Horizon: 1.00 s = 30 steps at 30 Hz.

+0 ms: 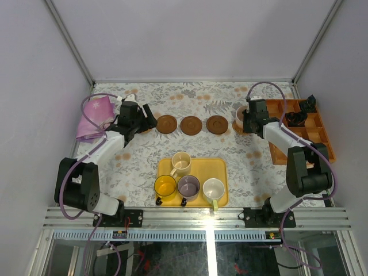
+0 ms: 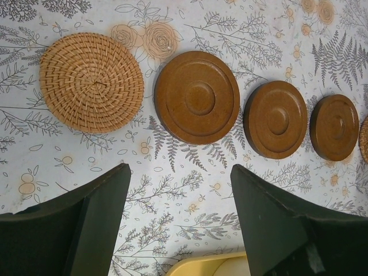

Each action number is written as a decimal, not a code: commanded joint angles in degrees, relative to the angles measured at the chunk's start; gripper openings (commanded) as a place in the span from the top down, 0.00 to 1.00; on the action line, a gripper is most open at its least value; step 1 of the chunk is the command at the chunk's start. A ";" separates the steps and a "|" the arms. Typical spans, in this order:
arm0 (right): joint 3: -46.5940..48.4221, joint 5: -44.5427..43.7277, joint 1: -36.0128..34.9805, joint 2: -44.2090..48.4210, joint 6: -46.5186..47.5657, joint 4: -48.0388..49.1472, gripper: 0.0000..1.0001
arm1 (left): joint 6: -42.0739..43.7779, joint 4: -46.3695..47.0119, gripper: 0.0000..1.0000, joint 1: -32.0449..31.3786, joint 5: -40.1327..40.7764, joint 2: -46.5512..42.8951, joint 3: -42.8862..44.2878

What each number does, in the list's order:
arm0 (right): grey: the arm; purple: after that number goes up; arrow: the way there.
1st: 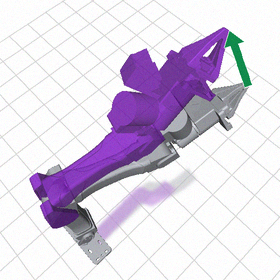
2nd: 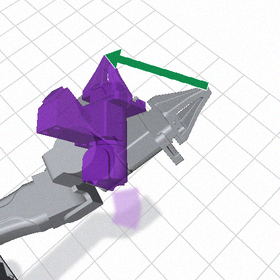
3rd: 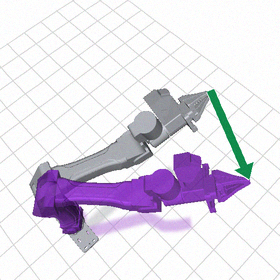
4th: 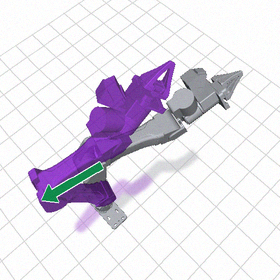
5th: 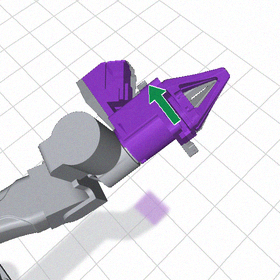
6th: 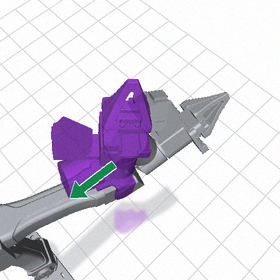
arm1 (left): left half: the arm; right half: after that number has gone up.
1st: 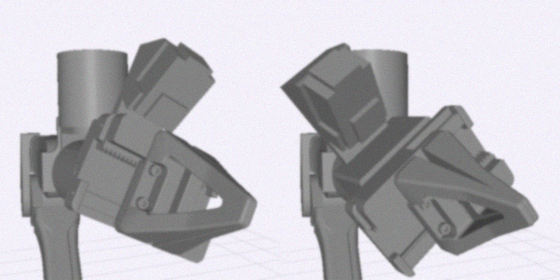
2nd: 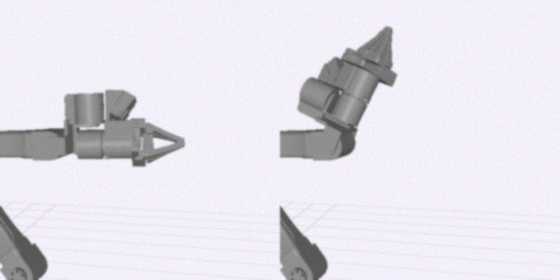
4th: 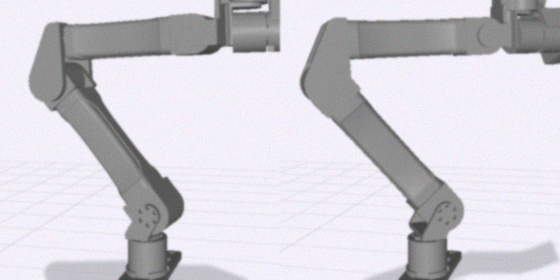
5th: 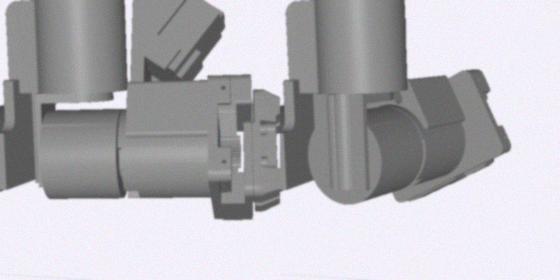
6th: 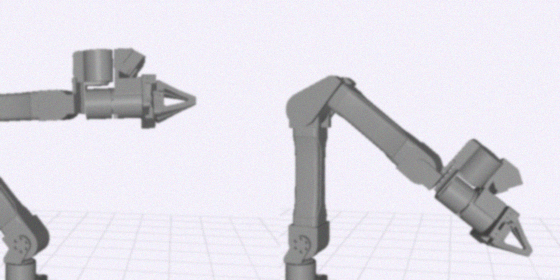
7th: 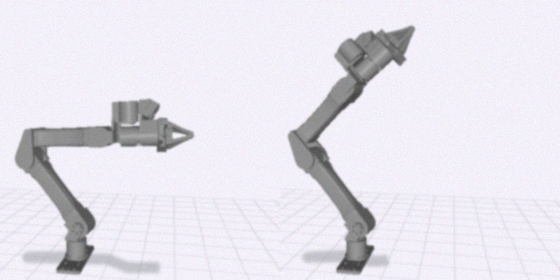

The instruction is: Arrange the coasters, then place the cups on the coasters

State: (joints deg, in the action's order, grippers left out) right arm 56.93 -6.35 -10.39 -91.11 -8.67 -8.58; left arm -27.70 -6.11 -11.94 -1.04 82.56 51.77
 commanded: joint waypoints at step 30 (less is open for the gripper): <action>1.01 0.34 0.36 4.35 -2.94 3.98 1.00 | 0.20 1.44 0.30 0.35 -0.58 1.99 2.16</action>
State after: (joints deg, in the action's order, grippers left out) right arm 56.93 -5.85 -10.37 -91.31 -11.18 -8.32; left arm -27.70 -6.17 -11.88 -1.13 83.92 52.40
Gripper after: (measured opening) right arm 0.227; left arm 0.705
